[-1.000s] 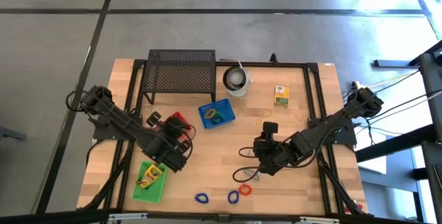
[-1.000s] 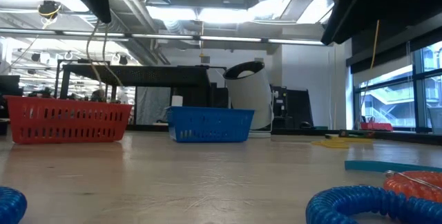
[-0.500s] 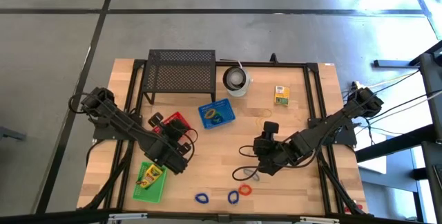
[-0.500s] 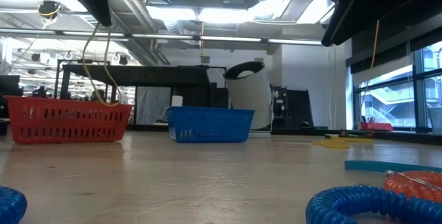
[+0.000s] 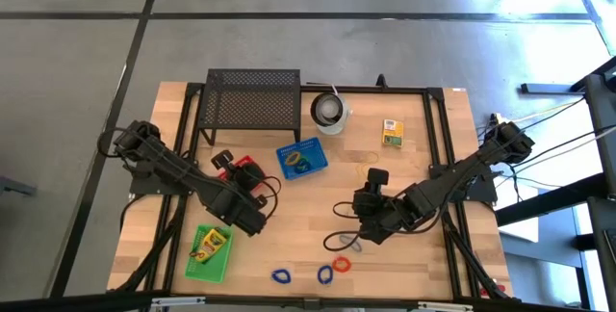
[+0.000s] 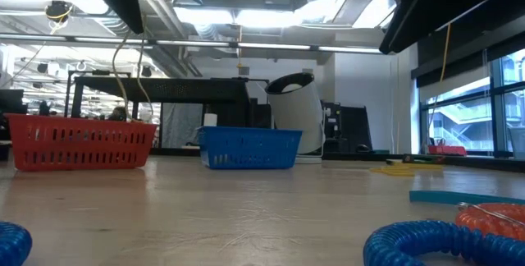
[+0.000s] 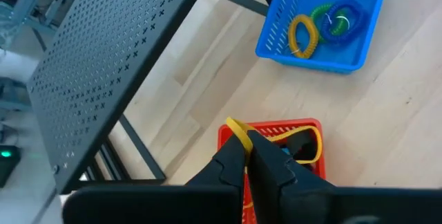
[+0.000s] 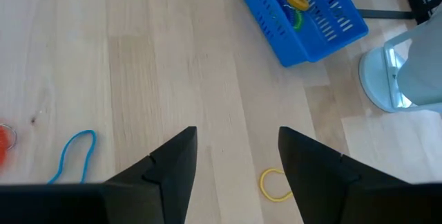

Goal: Pick & Place Office Desk Supplies
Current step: Put the yellow rubber band into the red bin

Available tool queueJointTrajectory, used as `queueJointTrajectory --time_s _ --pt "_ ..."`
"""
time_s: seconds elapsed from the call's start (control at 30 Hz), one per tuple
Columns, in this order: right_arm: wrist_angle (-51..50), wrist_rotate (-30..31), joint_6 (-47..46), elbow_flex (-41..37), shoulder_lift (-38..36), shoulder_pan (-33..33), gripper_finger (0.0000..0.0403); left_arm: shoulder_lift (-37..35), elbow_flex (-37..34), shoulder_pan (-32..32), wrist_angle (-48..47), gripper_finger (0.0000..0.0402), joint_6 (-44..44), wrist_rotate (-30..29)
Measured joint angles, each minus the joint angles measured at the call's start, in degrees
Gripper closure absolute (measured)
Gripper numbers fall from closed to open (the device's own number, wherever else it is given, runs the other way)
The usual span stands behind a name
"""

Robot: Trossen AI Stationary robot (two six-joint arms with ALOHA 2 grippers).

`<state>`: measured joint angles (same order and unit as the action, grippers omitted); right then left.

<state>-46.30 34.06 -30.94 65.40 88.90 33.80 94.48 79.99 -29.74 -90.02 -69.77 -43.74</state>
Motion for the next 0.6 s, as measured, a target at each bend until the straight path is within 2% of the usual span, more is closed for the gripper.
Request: queueJointTrajectory --time_s 0.23,0.33,0.5,0.6 --pt "0.0 0.0 0.0 0.0 0.0 0.0 0.0198 -2.3 -2.2 0.0 0.1 0.0398 1.0 0.3" --pt "0.0 0.0 -0.1 0.0 0.0 0.0 0.0198 -5.4 -6.9 0.0 0.0 0.04 -4.4 2.3" --pt "0.0 0.0 -0.1 0.0 0.0 0.0 0.0198 -8.6 -15.8 -1.0 0.3 0.0397 -17.3 10.8" --pt "0.0 0.0 0.0 0.0 0.0 -0.2 0.0198 -8.8 -19.7 -2.5 3.2 0.0399 -21.4 13.9"
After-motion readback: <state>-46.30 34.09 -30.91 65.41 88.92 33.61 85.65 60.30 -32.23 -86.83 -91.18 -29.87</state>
